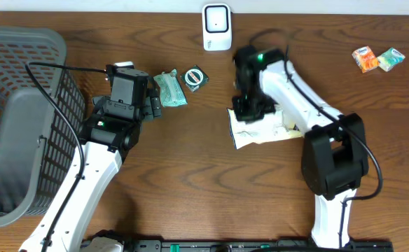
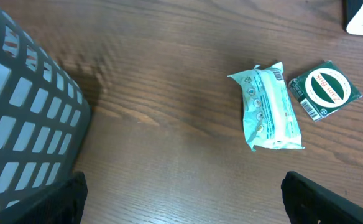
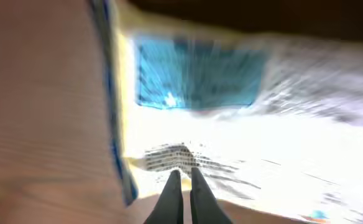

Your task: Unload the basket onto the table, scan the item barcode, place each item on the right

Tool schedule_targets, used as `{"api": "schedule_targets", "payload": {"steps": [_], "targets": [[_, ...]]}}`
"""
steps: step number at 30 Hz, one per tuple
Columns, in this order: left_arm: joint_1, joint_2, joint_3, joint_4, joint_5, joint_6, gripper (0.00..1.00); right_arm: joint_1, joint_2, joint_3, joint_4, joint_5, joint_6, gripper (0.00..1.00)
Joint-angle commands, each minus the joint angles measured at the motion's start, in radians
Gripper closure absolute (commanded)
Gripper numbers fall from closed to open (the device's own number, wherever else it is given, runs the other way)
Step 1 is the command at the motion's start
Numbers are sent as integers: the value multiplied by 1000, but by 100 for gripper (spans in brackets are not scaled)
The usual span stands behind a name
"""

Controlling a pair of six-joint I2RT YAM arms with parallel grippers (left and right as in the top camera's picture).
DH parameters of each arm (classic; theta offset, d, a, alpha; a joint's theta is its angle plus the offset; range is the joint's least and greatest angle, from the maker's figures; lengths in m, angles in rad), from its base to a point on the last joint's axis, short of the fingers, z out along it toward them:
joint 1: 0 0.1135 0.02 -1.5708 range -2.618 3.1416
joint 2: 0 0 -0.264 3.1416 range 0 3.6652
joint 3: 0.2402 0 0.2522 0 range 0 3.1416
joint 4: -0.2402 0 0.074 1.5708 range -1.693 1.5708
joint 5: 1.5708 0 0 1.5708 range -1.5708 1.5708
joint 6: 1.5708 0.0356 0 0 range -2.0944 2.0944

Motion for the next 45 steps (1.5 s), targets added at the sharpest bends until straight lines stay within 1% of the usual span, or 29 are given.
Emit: {"api": "schedule_targets", "payload": {"steps": [1,4,7,10,14,15,18,19,22,26,28,29,31,33,34,35,37,40,42,45], "targets": [[3,-6,3,0,-17,13,2,-32,-9,151,-116,155,-22,99],[3,-7,3,0,-17,13,2,-53,-9,164,-182,209,-22,97],[3,-6,3,0,-17,13,2,-68,-8,117,-176,211,-22,99],[3,-7,3,0,-17,13,3,-79,-8,19,-103,211,-21,97],[3,-7,3,0,-17,13,2,-84,-8,-153,36,214,-17,97],[3,-7,3,0,-17,13,2,-88,-8,-192,62,228,-2,97],[3,-7,3,0,-17,13,2,-113,-8,-302,114,335,127,99],[3,-6,3,0,-17,13,2,-131,-8,-326,121,349,151,99],[3,-7,3,0,-17,13,2,-161,-11,-311,111,345,149,99],[3,-7,3,0,-17,13,2,-188,-16,-193,23,335,116,97],[3,-7,3,0,-17,13,2,-197,-16,-107,-34,334,100,94],[3,-7,3,0,-17,13,2,-203,-16,-57,-62,333,89,90],[3,-6,3,0,-17,13,2,-214,-16,22,-96,330,62,79],[3,-7,3,0,-17,13,2,-232,-16,89,-110,312,32,62],[3,-7,3,0,-17,13,2,-243,-16,109,-111,294,16,59],[3,-7,3,0,-17,13,3,-254,-16,120,-110,276,10,60],[3,-7,3,0,-17,13,2,-280,-16,122,-112,235,10,71],[3,-6,3,0,-17,13,2,-303,-14,81,-120,181,3,83],[3,-6,3,0,-17,13,2,-306,-14,42,-116,163,2,87],[3,-6,3,0,-17,13,2,-304,-14,-54,-69,134,-39,86]]}}
